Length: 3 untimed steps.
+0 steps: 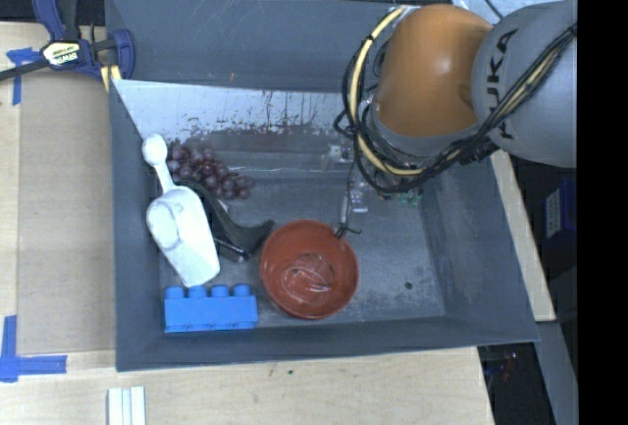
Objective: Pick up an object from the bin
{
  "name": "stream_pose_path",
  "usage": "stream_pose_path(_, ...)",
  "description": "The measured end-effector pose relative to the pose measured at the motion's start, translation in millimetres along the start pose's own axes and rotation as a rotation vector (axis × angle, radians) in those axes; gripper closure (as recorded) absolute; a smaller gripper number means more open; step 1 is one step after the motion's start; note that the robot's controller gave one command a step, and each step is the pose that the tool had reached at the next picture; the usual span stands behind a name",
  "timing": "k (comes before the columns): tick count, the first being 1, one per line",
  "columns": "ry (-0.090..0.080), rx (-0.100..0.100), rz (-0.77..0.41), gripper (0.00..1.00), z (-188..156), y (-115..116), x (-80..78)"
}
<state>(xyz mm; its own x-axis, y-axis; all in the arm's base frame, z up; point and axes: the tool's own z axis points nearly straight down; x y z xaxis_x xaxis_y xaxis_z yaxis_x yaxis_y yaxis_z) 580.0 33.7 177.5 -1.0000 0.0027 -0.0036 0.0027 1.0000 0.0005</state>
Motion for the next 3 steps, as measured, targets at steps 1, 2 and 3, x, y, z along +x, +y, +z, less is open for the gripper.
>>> stream_pose_path(1,0.000,0.000,0.000,0.00,0,0,0.0)
stream_pose_path(2,0.005,-0.001,-0.038,0.00,78,24,16.9)
stream_pose_path(3,-0.010,-0.001,0.001,0.00,73,24,10.3)
